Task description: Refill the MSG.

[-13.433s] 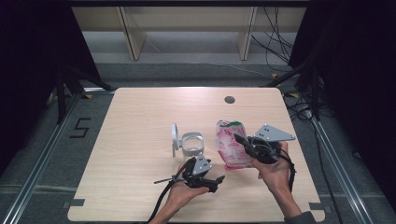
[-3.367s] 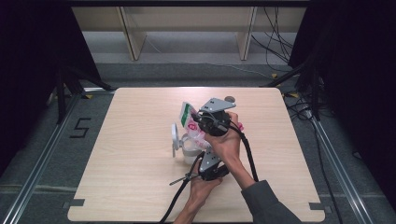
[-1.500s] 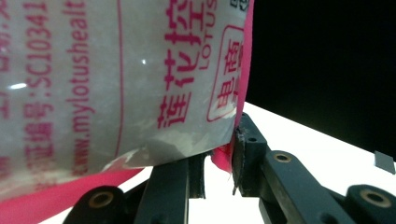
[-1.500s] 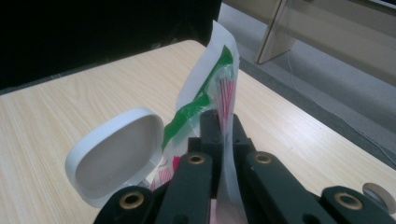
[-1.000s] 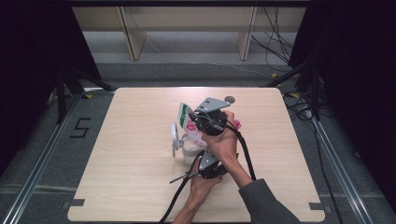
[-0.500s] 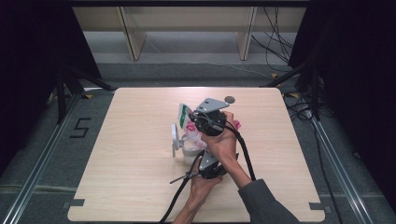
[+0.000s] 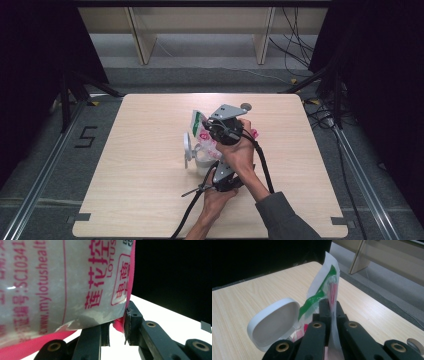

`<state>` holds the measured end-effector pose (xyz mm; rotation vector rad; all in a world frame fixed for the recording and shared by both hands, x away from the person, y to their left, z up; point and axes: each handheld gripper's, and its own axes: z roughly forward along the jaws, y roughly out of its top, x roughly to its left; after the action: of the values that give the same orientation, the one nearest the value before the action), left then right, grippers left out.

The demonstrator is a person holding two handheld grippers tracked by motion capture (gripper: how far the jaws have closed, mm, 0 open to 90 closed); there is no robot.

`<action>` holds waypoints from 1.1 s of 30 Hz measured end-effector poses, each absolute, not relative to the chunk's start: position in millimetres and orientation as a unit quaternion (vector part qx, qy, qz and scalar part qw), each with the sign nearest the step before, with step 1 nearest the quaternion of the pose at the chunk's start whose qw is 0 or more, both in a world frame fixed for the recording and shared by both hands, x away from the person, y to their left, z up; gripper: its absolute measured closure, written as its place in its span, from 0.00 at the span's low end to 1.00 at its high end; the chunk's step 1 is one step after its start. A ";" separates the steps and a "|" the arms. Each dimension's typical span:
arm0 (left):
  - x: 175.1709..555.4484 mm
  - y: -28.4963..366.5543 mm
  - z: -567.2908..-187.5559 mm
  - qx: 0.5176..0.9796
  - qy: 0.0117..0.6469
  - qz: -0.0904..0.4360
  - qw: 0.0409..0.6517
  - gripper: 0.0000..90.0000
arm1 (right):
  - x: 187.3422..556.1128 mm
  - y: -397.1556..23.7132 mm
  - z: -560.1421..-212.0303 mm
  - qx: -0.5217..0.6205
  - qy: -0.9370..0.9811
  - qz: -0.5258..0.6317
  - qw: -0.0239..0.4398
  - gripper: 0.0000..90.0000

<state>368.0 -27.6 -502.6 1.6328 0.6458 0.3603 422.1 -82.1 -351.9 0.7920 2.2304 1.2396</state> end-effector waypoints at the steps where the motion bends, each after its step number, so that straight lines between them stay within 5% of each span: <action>1: 367.5 -26.8 -502.0 0.716 0.283 0.160 0.618 0.85 | 422.0 -82.3 -351.7 0.290 0.811 0.452 0.232 1.00; 33: 368.6 -25.8 -501.6 0.712 0.287 0.158 0.621 0.85 | 422.3 -77.8 -351.6 0.288 0.812 0.451 0.234 1.00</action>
<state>368.6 -25.8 -501.6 1.6360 0.6591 0.3629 422.3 -77.8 -351.6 0.7900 2.2280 1.2383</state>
